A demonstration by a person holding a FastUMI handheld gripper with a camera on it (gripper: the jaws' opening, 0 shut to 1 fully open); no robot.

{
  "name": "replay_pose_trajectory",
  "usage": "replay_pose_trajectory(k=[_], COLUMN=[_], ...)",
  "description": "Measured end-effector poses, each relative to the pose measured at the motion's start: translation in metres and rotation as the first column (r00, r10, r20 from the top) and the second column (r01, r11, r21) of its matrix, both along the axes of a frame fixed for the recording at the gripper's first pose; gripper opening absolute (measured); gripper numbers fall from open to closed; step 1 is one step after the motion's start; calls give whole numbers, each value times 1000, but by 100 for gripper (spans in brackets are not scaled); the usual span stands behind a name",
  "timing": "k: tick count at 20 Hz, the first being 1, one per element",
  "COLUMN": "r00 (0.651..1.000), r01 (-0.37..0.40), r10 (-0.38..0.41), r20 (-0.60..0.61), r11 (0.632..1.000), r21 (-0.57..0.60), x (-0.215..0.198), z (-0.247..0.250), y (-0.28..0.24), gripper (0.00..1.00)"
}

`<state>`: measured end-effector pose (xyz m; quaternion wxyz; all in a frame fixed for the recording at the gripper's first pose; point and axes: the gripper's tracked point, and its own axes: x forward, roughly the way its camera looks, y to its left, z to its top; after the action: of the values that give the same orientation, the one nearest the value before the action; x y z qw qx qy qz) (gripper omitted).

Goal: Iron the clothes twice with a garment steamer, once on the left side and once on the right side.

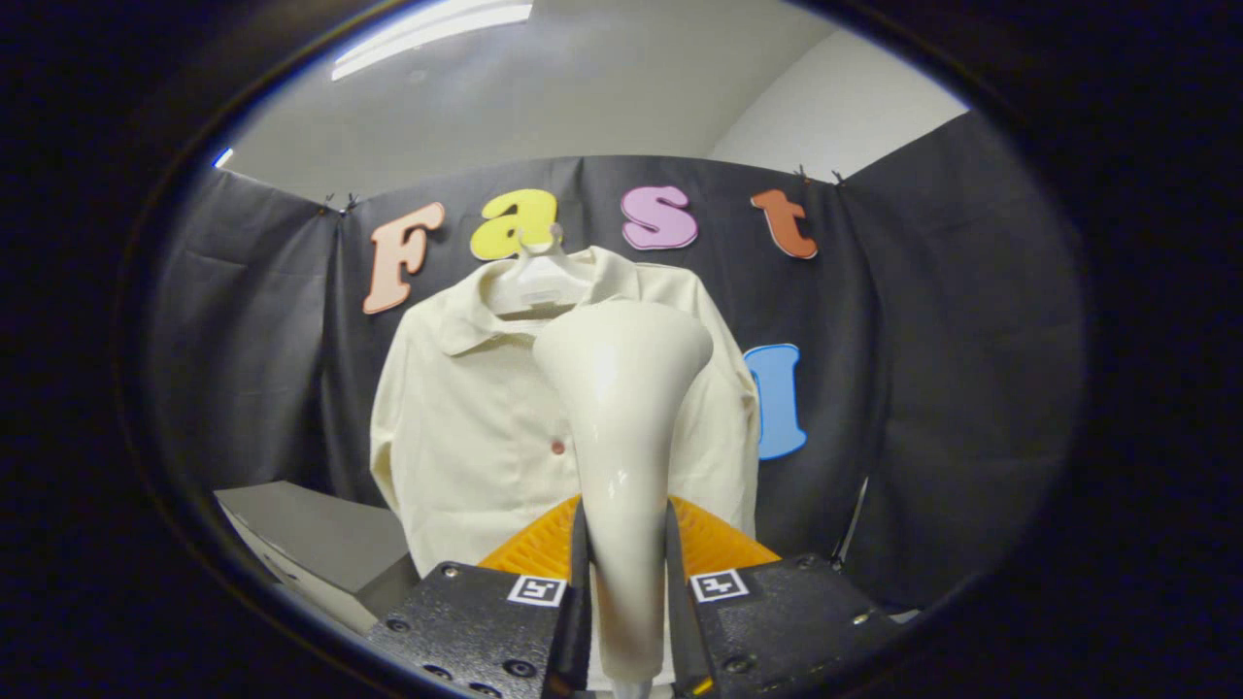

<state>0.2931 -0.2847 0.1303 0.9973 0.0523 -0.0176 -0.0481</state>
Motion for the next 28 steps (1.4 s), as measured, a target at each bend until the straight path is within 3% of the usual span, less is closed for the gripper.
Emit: replay_pose_trajectory(k=[2,10,13,17,28], r00=[999,997,995,996,999], r01=[45,65,48,48,11], r10=[-46,-68,-63,-62,-6], r20=[26,41,72,62,-51], r11=[999,994,980,975,995], r21=[22,88,192,215,98], x=[22,89,93,93,67], z=[8,-4,-5,-22,-99], y=[-10,-8,-6,-8,-19], gripper=[32,33,33,33,33])
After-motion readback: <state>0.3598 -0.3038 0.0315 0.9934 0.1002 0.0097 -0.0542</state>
